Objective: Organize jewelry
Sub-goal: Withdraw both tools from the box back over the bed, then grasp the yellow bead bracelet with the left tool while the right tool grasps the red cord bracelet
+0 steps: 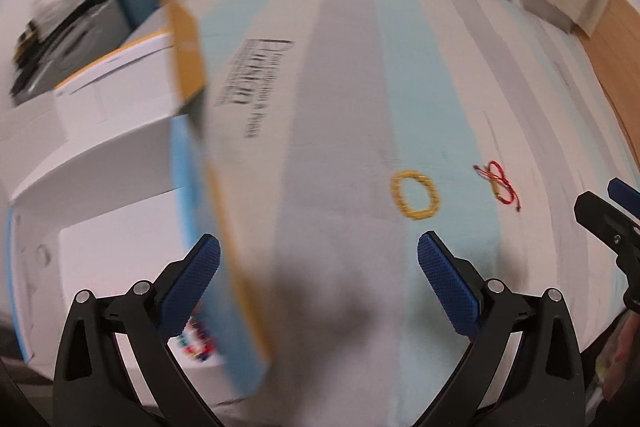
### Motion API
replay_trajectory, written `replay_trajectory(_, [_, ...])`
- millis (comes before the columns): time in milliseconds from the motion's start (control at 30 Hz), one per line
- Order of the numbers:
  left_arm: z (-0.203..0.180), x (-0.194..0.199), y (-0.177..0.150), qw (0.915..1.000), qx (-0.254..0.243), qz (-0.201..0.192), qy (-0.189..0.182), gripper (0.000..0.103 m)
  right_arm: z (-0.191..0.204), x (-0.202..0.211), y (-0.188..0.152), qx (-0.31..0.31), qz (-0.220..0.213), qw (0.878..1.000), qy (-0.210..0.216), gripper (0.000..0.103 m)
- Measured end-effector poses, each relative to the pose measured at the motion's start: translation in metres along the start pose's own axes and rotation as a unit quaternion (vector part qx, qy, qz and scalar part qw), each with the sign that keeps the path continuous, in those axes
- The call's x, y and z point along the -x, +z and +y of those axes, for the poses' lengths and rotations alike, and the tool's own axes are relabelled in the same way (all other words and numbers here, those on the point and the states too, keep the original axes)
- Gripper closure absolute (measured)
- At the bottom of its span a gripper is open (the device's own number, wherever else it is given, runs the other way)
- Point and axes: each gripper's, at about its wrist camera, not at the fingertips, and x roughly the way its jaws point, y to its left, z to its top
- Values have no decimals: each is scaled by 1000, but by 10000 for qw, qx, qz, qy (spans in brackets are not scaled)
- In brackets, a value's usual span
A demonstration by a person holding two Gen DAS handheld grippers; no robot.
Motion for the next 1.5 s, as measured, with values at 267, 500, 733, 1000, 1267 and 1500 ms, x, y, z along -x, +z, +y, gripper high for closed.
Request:
replay_trajectory(267, [-54,-71,24,9990,-330,308,-64,6,-71,-64,7,-165,446,9985,-266,8])
replay_trajectory(500, [-66,-137,29,9973,-260,686,13,9,-96,-129,8,-308,921,9952,-150,18])
replay_trajectory(733, [-65,-175,27,9960,-134,883,56,23,-107,-172,0,-478,1233,9911,-123,31])
replay_trajectory(1000, [-73,-179,27,9963,-345,782,58,42,-105,-184,-11,-364,1363,9899,-104,50])
replay_trajectory(1267, [-85,-171,28,9945,-518,908,-60,93,-102,-178,-16,-254,1496,9884,-84,94])
replay_trajectory(1500, [-86,-156,23,9939,-597,915,-122,94,-106,-159,-15,-391,1317,9905,-91,98])
